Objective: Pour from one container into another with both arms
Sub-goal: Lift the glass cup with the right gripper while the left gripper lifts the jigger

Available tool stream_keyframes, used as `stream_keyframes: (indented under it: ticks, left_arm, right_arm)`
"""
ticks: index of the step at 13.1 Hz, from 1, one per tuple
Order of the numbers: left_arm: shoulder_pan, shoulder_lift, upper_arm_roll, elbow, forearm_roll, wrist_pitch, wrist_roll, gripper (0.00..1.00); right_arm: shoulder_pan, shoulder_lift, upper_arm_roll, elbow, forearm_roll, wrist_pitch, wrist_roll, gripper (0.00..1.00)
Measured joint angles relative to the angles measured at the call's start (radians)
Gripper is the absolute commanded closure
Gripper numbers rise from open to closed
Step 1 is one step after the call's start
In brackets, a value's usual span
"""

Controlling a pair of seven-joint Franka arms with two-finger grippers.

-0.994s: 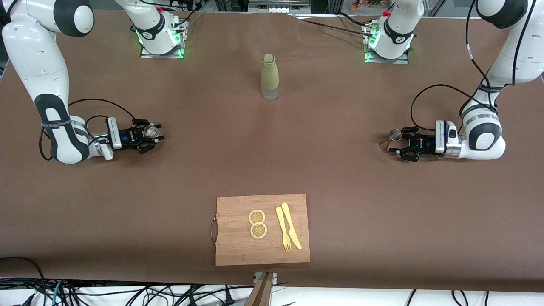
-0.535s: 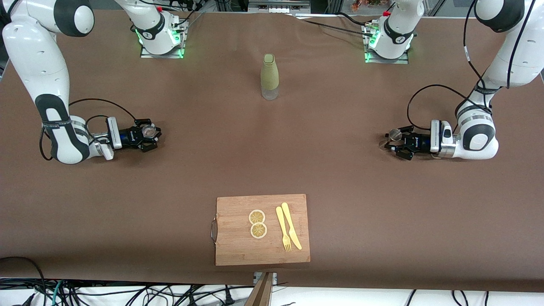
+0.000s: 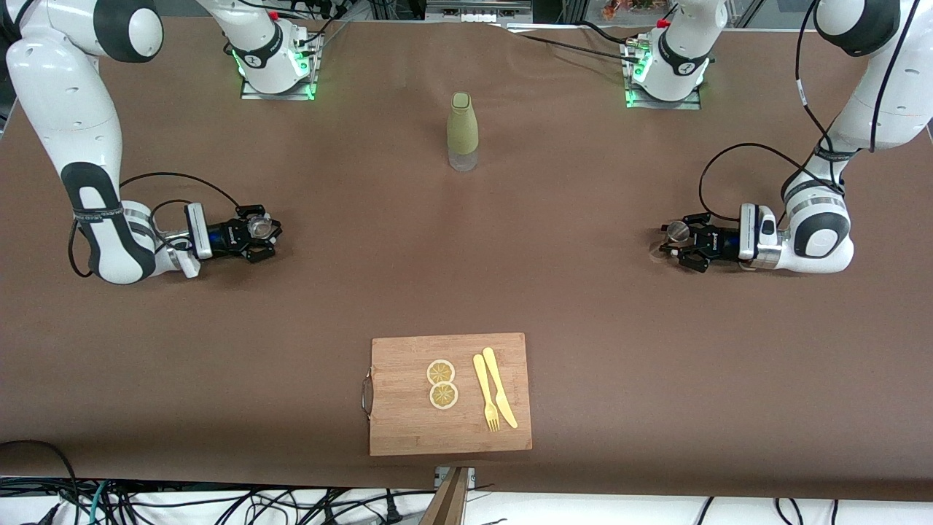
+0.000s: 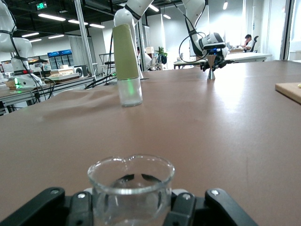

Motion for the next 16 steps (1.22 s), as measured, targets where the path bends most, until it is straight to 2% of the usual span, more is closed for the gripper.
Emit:
stream_keyframes:
  ticks: [3,7,10,12,13,15,16]
  left_arm:
    - [0.001,0.0,0.001,0.0,0.0,-0.006,0.0,0.49]
    - [0.001,0.0,0.001,0.0,0.0,-0.007,0.002,0.57]
    - [0.001,0.0,0.007,0.0,0.0,-0.007,0.004,0.65]
    - [0.001,0.0,0.011,0.0,0.0,-0.007,0.005,0.77]
    - [0.001,0.0,0.012,0.0,0.0,-0.007,0.005,0.79]
    - [0.002,0.0,0.012,0.001,-0.001,-0.011,0.005,1.0]
    - [0.002,0.0,0.012,0.001,-0.001,-0.012,0.005,1.0]
  right_arm:
    - [0.008,-0.004,0.029,0.006,0.058,-0.002,0.028,0.96]
    - [0.014,-0.018,0.078,0.05,0.117,0.001,0.155,0.96]
    - [0.041,-0.025,0.083,0.101,0.15,0.013,0.247,0.96]
    - [0.063,-0.027,0.085,0.14,0.171,0.017,0.323,0.96]
    - [0.073,-0.027,0.087,0.16,0.178,0.021,0.362,0.96]
    - [0.087,-0.028,0.091,0.197,0.205,0.033,0.426,0.96]
    - [0.092,-0.029,0.092,0.212,0.21,0.038,0.452,0.96]
